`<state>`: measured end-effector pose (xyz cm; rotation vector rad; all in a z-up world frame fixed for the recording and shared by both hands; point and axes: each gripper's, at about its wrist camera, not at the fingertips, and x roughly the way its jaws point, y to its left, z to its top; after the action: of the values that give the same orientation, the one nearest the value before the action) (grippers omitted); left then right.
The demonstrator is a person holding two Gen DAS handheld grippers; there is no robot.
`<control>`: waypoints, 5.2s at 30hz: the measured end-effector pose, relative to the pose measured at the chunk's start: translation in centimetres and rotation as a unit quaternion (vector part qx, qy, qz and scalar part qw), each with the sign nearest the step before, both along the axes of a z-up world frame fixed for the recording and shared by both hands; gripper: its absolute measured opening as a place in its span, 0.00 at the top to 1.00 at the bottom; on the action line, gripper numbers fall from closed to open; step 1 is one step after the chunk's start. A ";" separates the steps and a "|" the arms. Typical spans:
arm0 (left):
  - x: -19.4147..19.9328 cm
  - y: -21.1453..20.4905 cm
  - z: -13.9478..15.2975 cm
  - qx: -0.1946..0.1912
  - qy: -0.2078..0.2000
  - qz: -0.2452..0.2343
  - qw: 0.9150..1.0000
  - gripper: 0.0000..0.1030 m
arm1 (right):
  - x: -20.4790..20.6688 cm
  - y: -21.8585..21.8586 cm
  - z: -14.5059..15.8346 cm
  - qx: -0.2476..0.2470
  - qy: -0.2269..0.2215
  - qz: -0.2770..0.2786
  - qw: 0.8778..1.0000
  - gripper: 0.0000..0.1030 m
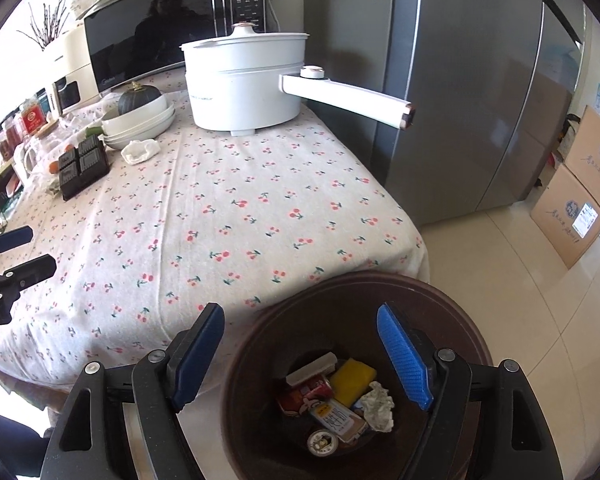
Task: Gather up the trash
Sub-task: 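Reach the left gripper to the black plastic tray and grasp it, then grasp the small white tissue with the right gripper while the left gripper holds the tray, then carry the black tray and tissue over the bin with both grippers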
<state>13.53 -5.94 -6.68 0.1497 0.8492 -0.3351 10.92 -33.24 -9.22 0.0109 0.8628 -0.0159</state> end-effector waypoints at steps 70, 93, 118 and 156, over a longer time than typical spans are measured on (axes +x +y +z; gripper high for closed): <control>17.2 19.0 -1.9 -0.140 0.024 0.237 0.961 0.40 | 28.6 23.4 -4.8 0.047 0.065 0.176 0.981 0.86; 22.0 17.9 -2.3 -0.083 0.036 0.204 0.975 0.49 | 24.8 19.6 -4.0 0.067 0.058 0.197 0.976 0.86; 7.5 10.5 2.8 -0.105 0.039 0.132 0.985 0.49 | 9.3 11.2 2.5 0.043 0.039 0.133 0.989 0.86; -1.5 -15.5 -1.7 -0.078 0.109 -0.154 0.979 0.48 | -6.0 -10.3 -0.7 0.023 0.085 -0.012 0.996 0.86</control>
<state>11.99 -21.47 -8.38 0.0987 1.0147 -0.7174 4.88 -43.59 -9.95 0.0640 1.0330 -0.0202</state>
